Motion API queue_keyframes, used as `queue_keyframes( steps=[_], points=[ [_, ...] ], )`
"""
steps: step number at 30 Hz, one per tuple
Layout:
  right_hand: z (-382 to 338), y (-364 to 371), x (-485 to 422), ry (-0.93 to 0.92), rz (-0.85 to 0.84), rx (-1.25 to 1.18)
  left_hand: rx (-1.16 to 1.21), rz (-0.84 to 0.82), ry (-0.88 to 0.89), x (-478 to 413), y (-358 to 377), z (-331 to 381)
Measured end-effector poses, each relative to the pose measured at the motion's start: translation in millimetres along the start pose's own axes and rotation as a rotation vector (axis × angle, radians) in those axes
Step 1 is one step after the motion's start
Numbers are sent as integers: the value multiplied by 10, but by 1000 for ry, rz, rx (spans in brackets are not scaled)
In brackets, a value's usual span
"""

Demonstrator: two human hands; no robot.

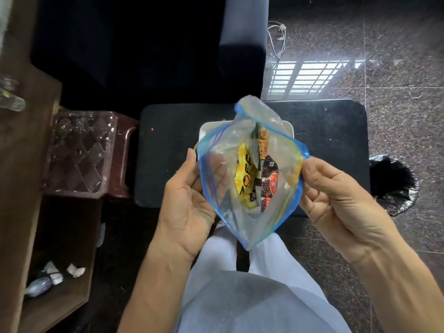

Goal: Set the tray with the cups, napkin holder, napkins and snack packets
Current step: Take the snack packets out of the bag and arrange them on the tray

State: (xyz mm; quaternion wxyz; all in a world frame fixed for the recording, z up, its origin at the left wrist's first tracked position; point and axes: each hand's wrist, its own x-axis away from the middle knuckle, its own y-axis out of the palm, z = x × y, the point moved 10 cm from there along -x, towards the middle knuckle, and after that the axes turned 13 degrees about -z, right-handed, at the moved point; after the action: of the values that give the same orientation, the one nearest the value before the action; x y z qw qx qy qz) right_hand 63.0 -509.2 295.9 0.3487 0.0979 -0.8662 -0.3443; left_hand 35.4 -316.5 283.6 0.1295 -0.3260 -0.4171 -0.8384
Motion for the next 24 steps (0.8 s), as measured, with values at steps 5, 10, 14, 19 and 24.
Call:
queue_keyframes(
  steps=[5, 10, 14, 19, 24],
  points=[
    [45, 226, -118, 34, -88, 106, -307, 52, 37, 43, 136, -191],
    [-20, 167, -69, 38, -136, 167, -507, -16, 63, 100, 341, -412],
    [-46, -33, 54, 31, -98, 151, -709, 118, 116, 160, 240, -451],
    [-50, -265, 245, 7, -19, 15, -304, 121, 97, 127, 95, -455],
    [-4, -546, 392, -3, 181, -138, -53, 21, 51, 57, 15, -287]
  ],
)
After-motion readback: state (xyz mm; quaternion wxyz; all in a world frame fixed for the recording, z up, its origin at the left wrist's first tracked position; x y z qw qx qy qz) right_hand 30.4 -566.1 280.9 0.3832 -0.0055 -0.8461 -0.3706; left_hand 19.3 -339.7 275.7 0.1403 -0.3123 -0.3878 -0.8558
